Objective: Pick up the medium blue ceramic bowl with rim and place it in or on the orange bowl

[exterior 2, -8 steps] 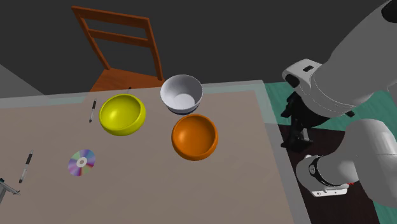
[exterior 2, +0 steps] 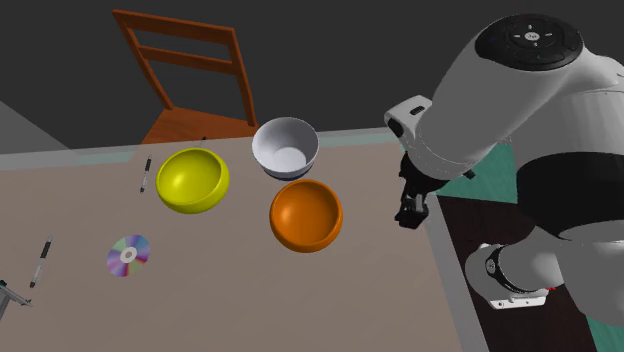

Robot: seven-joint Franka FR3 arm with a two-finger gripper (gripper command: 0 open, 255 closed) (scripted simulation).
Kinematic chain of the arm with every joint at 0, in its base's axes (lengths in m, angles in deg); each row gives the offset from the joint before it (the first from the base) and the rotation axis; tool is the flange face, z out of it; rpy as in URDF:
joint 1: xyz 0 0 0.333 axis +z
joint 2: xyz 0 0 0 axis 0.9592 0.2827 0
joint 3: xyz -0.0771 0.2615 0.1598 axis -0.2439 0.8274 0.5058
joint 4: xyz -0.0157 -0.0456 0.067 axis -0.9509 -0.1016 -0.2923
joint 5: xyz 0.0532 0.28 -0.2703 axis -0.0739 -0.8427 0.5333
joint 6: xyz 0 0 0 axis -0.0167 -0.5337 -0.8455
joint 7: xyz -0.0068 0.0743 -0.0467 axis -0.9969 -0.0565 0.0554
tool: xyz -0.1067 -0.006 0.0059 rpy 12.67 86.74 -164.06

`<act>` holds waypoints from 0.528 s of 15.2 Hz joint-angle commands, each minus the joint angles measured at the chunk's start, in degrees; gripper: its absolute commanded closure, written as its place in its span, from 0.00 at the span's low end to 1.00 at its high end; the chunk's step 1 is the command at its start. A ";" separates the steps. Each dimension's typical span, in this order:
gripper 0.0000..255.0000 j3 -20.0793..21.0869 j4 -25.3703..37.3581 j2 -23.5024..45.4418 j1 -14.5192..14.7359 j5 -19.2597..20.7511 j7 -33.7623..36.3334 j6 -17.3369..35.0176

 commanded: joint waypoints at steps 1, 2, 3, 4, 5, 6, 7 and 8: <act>0.00 -0.39 1.30 4.18 -0.16 0.75 -0.37 2.93; 0.00 -0.55 2.30 6.42 -0.22 1.07 -0.52 4.18; 0.00 -0.71 3.38 8.67 -0.28 1.38 -0.66 5.36; 0.00 -0.86 4.52 10.92 -0.35 1.67 -0.80 6.48; 0.00 -1.01 5.74 13.18 -0.41 1.95 -0.93 7.52; 0.00 -1.16 7.03 15.43 -0.47 2.21 -1.06 8.50; 0.00 -1.30 8.40 17.69 -0.54 2.46 -1.19 9.41; 0.00 -1.44 9.83 19.94 -0.61 2.69 -1.32 10.25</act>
